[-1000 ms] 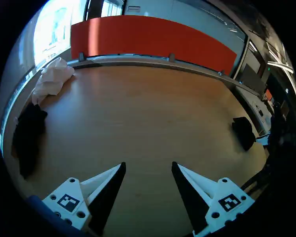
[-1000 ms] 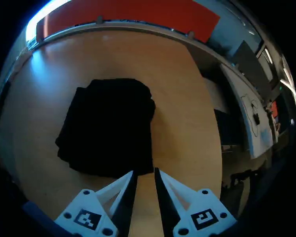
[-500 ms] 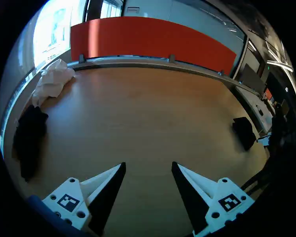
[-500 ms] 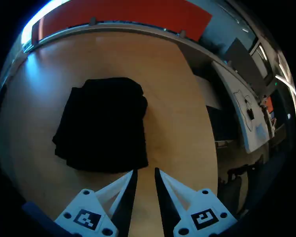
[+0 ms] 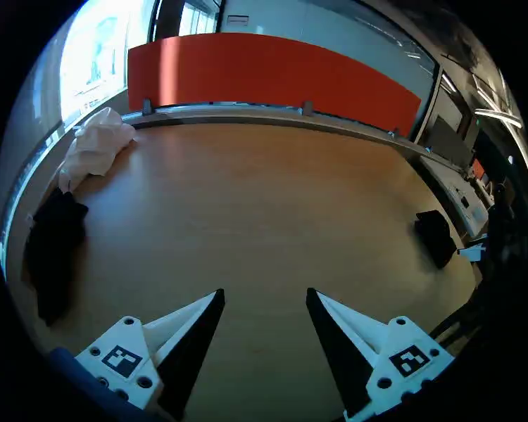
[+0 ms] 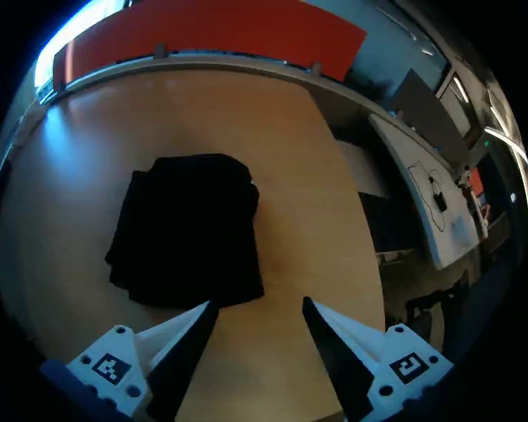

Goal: Fold towel

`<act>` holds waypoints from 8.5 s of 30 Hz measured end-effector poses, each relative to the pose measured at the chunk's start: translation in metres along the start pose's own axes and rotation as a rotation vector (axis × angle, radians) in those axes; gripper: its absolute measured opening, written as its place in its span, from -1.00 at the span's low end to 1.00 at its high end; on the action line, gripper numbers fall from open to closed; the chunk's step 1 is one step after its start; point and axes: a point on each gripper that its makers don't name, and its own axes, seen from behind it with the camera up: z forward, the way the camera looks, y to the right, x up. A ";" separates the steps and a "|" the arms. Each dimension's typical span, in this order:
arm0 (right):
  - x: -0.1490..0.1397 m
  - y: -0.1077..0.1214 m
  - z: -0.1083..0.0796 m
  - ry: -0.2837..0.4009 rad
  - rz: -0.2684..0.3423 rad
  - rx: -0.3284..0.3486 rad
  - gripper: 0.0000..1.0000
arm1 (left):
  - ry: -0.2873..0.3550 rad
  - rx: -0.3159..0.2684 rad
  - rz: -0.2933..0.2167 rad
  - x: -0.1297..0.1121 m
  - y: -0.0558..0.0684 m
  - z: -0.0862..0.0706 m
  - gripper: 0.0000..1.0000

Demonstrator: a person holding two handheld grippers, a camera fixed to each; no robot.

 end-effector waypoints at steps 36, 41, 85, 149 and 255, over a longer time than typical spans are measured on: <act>0.150 -0.066 -0.096 0.561 0.117 0.075 1.00 | 0.258 0.017 -0.027 0.067 -0.022 -0.007 0.71; 0.176 -0.077 -0.116 0.656 0.145 0.089 1.00 | 0.322 0.036 -0.031 0.084 -0.029 -0.014 0.71; 0.309 -0.255 -0.202 0.952 0.212 0.239 1.00 | 0.612 0.157 -0.006 0.164 -0.092 -0.055 0.71; 0.279 -0.275 -0.153 0.929 0.208 0.152 1.00 | 0.814 0.217 0.080 0.081 -0.156 0.035 0.71; 0.204 -0.262 -0.026 1.047 0.193 0.163 1.00 | 0.815 0.209 0.081 0.080 -0.153 0.042 0.95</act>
